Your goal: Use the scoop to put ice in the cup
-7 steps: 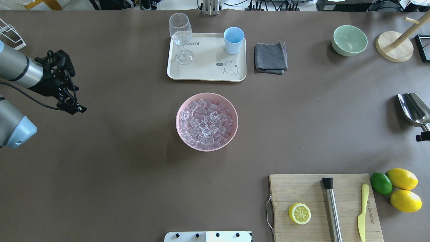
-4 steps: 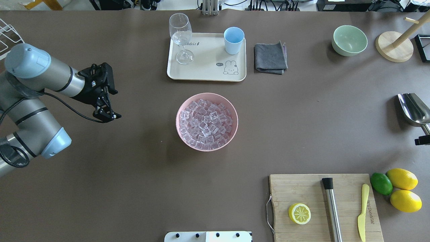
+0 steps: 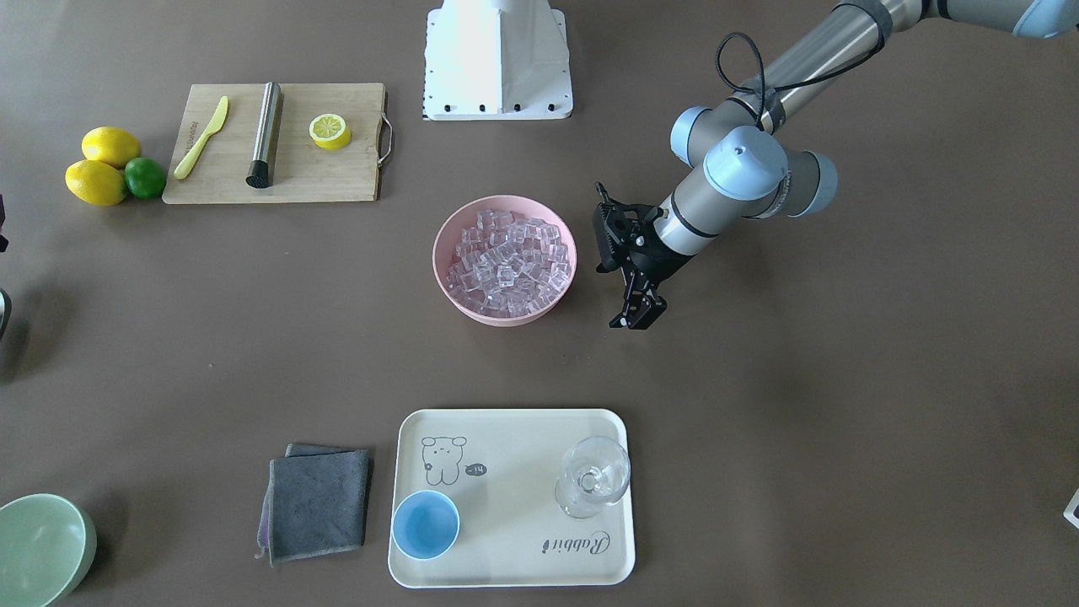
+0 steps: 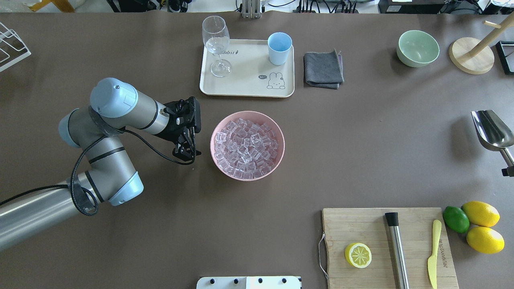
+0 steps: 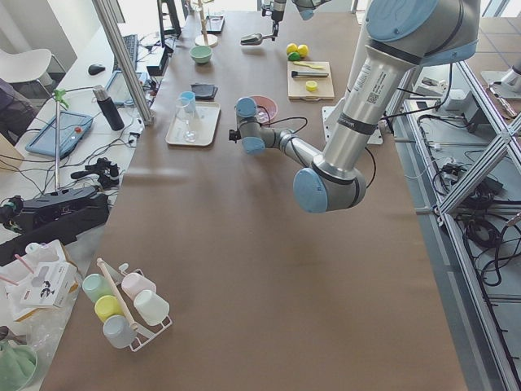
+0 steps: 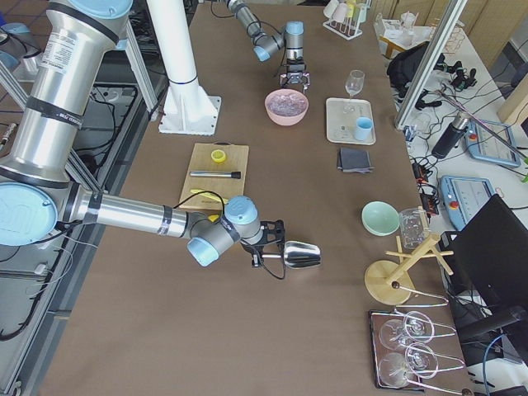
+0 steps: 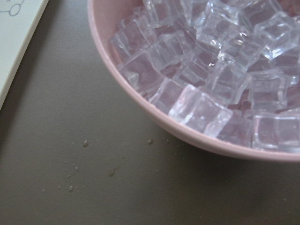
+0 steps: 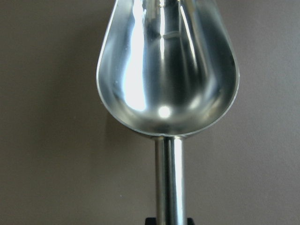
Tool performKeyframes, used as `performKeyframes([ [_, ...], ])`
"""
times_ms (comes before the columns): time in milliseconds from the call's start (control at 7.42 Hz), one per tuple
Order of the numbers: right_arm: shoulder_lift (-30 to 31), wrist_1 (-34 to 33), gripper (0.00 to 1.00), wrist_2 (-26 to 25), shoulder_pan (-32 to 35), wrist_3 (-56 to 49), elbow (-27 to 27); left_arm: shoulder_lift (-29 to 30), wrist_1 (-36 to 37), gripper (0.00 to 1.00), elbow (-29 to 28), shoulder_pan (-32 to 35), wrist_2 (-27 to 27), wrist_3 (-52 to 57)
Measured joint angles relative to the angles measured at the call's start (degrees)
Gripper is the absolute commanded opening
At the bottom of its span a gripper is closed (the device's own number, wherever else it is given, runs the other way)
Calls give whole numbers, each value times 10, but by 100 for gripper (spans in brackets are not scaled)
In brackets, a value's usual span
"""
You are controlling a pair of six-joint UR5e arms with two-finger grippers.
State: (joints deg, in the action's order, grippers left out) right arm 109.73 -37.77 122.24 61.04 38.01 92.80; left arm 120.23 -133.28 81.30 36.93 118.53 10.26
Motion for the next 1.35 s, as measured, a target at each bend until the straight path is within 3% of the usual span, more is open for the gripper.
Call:
performKeyframes([
  [270,0,-79,0,13,11,-52,93,12,-3,99,-10,-3,7,0],
  [539,-34,-210,0,23,31,-198,182,19,-3,99,-11,-3,29,-2],
  [1078,-170,-466,0,54,38,-448,269,16,-4,99,-11,0,46,-2],
  [1348,-262,-583,0,10,7,-538,287,19,-4,99,-10,-6,51,-3],
])
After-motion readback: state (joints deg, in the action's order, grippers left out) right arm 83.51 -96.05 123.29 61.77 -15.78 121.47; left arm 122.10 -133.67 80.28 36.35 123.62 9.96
